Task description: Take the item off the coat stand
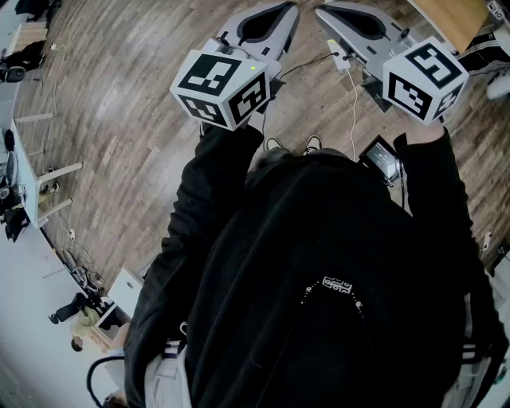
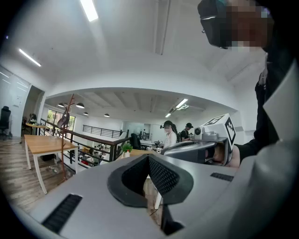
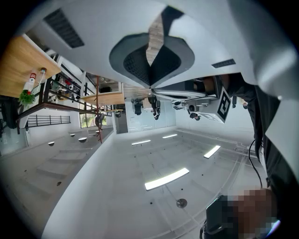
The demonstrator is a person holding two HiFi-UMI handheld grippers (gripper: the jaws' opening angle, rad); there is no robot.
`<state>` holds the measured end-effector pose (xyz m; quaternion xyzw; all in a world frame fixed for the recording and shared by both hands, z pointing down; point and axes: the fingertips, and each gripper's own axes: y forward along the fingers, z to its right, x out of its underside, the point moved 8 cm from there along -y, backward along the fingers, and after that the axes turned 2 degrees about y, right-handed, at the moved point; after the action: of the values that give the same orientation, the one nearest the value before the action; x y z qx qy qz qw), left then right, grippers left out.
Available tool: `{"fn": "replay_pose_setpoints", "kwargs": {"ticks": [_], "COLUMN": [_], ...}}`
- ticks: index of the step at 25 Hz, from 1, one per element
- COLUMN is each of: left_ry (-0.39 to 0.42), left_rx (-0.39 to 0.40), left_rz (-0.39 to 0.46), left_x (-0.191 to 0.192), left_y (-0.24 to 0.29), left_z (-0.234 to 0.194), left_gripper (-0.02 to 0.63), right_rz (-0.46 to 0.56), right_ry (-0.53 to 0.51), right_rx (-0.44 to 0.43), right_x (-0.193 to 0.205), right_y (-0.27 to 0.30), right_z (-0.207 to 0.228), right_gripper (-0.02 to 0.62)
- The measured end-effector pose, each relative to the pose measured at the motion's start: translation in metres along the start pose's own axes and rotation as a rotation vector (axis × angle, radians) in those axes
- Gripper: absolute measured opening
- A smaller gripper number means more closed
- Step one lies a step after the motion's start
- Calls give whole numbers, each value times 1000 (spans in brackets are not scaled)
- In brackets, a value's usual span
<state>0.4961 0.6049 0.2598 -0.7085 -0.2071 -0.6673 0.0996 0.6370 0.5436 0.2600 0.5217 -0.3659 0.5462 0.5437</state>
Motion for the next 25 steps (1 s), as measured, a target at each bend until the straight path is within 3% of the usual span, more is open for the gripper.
{"fn": "replay_pose_setpoints", "kwargs": {"ticks": [8, 12, 15, 19, 25], "left_ry": [15, 13, 8, 10, 15], "left_rx": [10, 13, 17, 54, 109], "left_rz": [-4, -14, -11, 7, 39], "left_x": [-3, 2, 5, 2, -12], "left_y": [2, 3, 9, 15, 33], "left_z": [15, 13, -1, -22, -67], "left_gripper": [6, 6, 6, 6, 6], "right_rz": [2, -13, -23, -67, -57], "right_ry": [15, 17, -13, -82, -81], "right_rx": [-13, 23, 53, 2, 27], "right_x": [6, 7, 8, -2, -26], "right_y": [-13, -13, -1, 25, 61], "right_z": [1, 2, 8, 8, 29], "right_gripper": [15, 17, 17, 17, 17]}}
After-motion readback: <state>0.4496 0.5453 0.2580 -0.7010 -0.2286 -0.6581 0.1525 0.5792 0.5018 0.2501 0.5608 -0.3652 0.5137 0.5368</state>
